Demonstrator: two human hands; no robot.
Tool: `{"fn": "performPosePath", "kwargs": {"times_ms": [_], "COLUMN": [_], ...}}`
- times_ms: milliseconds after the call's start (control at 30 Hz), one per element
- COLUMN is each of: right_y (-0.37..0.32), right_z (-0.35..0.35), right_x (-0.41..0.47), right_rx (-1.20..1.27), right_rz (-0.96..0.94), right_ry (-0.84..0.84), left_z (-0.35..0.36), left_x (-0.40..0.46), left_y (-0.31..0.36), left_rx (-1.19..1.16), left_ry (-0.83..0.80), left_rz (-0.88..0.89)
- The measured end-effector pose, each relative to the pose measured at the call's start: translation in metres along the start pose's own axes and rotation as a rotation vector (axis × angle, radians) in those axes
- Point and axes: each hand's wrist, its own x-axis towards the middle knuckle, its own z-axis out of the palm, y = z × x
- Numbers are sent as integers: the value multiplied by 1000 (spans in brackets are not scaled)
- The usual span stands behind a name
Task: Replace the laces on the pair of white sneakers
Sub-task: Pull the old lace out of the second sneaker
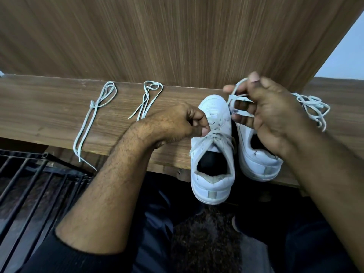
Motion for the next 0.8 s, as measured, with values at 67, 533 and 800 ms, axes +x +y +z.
{"fn": "performPosePath", "kwargs": {"times_ms": [67,533,800], "right_y": [-7,12,27], "right_z": [-2,-8,5], "right_x": [0,-2,-7], "right_rx": [314,-1164,-1161], "right_rz": [100,-454,-250], "right_ry": [123,49,-227], "left_z": [0,11,18], "left_x": [0,1,5], "left_y": [0,7,16], "left_rx": [-4,-19,-379], "left_ry": [-19,-12,1], "left_rz": [4,-42,-104]}}
